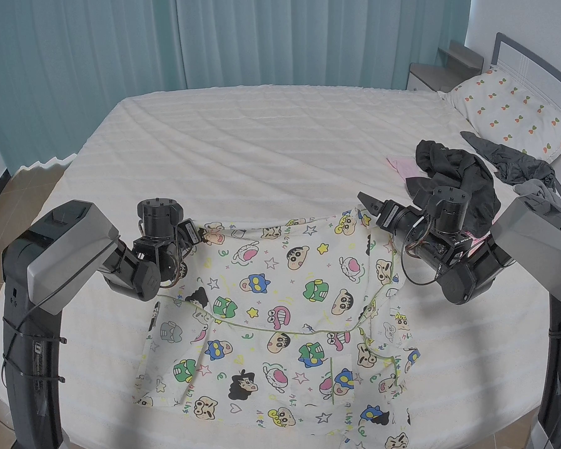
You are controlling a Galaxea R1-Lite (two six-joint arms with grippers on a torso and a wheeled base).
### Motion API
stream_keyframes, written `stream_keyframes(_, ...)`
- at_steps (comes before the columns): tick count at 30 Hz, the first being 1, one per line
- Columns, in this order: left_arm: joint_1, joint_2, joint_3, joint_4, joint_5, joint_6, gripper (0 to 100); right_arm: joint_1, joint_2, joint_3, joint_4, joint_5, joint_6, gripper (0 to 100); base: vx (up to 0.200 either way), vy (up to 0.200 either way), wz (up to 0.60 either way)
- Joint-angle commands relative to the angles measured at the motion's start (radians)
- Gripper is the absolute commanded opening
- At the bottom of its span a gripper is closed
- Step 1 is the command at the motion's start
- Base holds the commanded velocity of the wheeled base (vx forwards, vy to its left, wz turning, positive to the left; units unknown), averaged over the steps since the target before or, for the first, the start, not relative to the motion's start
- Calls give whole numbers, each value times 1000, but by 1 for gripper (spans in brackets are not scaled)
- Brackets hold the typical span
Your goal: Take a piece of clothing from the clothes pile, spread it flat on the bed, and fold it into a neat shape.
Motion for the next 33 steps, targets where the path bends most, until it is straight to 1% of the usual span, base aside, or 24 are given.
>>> stream_keyframes(1, 28, 51, -110, -9, 45, -2, 100, -3, 8, 14, -1, 2, 12, 100, 0, 0, 0)
stream_keyframes(8, 56, 30, -124, -14, 48, -13, 100, -21, 26, 9, 44, 8, 73, 100, 0, 0, 0)
stream_keyframes(9, 65, 28, -118, -14, 49, -13, 100, -29, 34, -1, 42, 6, 104, 100, 0, 0, 0)
stream_keyframes(10, 68, 27, -116, -14, 51, -13, 100, -29, 34, -4, 42, 6, 113, 100, 0, 0, 0)
stream_keyframes(11, 84, 24, -111, -14, 57, -13, 100, -32, 23, -15, 58, 10, 175, 100, 0, 0, 0)
stream_keyframes(13, 107, 4, -95, -12, 65, -13, 100, -32, 5, -17, 101, 23, 254, 100, 0, 0, 0)
stream_keyframes(15, 134, -37, -55, -11, 63, -17, 100, -35, -18, -23, 193, 31, 271, 100, 0, 0, 0)
stream_keyframes(17, 157, -73, -18, -11, 55, -22, 100, -49, -30, -47, 246, 33, 297, 100, 0, 0, 0)
stream_keyframes(18, 159, -76, -15, -11, 55, -22, 100, -50, -30, -50, 251, 33, 302, 100, 0, 0, 0)
stream_keyframes(20, 191, -114, 21, -11, 48, -56, 100, -58, -33, -96, 291, 25, 382, 100, 0, 0, 0)
stream_keyframes(21, 199, -122, 28, -9, 42, -68, 100, -58, -35, -106, 301, 25, 391, 100, 0, 0, 0)
stream_keyframes(22, 209, -139, 40, -9, 23, -87, 100, -60, -36, -119, 320, 25, 403, 100, 0, 0, 0)
stream_keyframes(24, 234, -185, 94, -5, -55, -139, 100, -58, -43, -153, 380, 20, 422, 100, 0, 0, 0)
stream_keyframes(26, 246, -220, 145, -5, -123, -162, 100, -52, -47, -162, 424, 17, 432, 100, 0, 0, 0)
stream_keyframes(28, 258, -255, 206, -6, -189, -183, 100, -50, -69, -176, 452, 20, 466, 100, 0, 0, 0)
stream_keyframes(29, 265, -274, 231, -6, -212, -199, 100, -50, -78, -178, 458, 20, 489, 100, 0, 0, 0)
stream_keyframes(30, 268, -281, 241, -6, -218, -209, 100, -52, -79, -175, 461, 19, 494, 100, 0, 0, 0)
stream_keyframes(32, 269, -312, 277, -5, -236, -260, 100, -56, -89, -158, 476, 14, 484, 100, 0, 0, 0)
stream_keyframes(33, 271, -335, 310, -5, -259, -291, 100, -64, -107, -135, 501, 14, 471, 100, 0, 0, 0)
